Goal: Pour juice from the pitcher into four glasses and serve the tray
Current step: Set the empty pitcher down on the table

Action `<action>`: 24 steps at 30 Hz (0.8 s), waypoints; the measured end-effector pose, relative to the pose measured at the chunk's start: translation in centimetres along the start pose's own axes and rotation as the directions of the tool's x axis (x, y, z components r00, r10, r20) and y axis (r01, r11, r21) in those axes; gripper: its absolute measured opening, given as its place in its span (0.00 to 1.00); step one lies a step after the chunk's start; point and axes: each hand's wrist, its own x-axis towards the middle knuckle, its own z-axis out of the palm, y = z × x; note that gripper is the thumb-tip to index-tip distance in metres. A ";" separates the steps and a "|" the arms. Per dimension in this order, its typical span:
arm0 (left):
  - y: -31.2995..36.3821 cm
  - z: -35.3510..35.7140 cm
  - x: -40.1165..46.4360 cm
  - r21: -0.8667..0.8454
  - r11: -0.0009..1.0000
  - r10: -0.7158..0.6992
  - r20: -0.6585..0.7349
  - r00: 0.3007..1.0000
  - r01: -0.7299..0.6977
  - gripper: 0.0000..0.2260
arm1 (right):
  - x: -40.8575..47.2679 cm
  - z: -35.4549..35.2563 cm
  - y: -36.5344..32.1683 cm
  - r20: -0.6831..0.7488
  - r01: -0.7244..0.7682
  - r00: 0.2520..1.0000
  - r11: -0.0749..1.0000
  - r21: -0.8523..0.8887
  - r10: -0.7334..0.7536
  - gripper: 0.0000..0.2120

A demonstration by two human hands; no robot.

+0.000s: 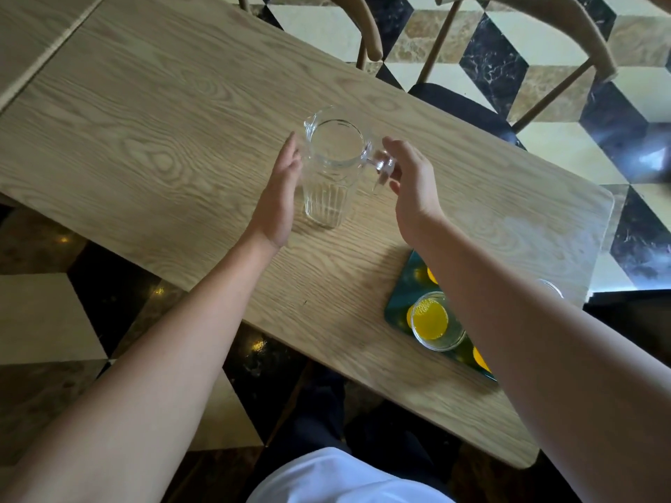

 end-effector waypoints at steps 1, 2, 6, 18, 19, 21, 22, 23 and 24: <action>0.8 -0.1 -0.4 0.084 0.995 0.063 -0.054 0.997 -0.058 0.29 | -0.3 -0.5 -0.2 -0.023 -0.006 1.000 1.000 0.007 0.006 0.11; 1.7 0.0 -0.9 0.208 0.967 0.175 -0.106 0.979 -0.151 0.29 | -0.6 -1.0 -0.4 -0.047 -0.011 0.999 1.000 0.004 0.011 0.14; 6.4 1.8 -3.0 0.494 0.706 0.648 -0.164 0.743 -0.507 0.29 | -2.8 -4.3 -1.7 -0.108 0.053 0.993 0.998 0.020 -0.050 0.15; 7.8 15.1 -9.5 0.072 0.970 0.197 0.328 0.924 -0.233 0.26 | -12.9 -18.4 -1.1 -0.375 0.207 0.916 0.970 0.128 -0.146 0.08; 6.9 15.6 -9.5 0.125 0.980 0.107 0.328 0.939 -0.155 0.26 | -13.5 -19.5 -0.1 -0.405 0.175 0.908 0.976 0.129 -0.109 0.07; 4.7 16.2 -9.1 0.225 0.974 -0.073 0.289 0.955 0.006 0.26 | -14.8 -21.8 2.0 -0.462 0.090 0.887 0.987 0.131 -0.020 0.07; 3.6 16.4 -8.8 0.257 0.961 -0.166 0.245 0.955 0.101 0.26 | -15.4 -22.9 3.2 -0.483 0.044 0.875 0.990 0.132 0.026 0.08; 2.7 16.5 -8.5 0.271 0.941 -0.257 0.191 0.947 0.201 0.26 | -15.8 -23.8 4.5 -0.499 -0.001 0.864 0.990 0.139 0.071 0.09; 1.8 16.5 -8.1 0.270 0.917 -0.339 0.136 0.931 0.294 0.24 | -16.2 -24.6 5.7 -0.513 -0.045 0.851 0.988 0.147 0.115 0.10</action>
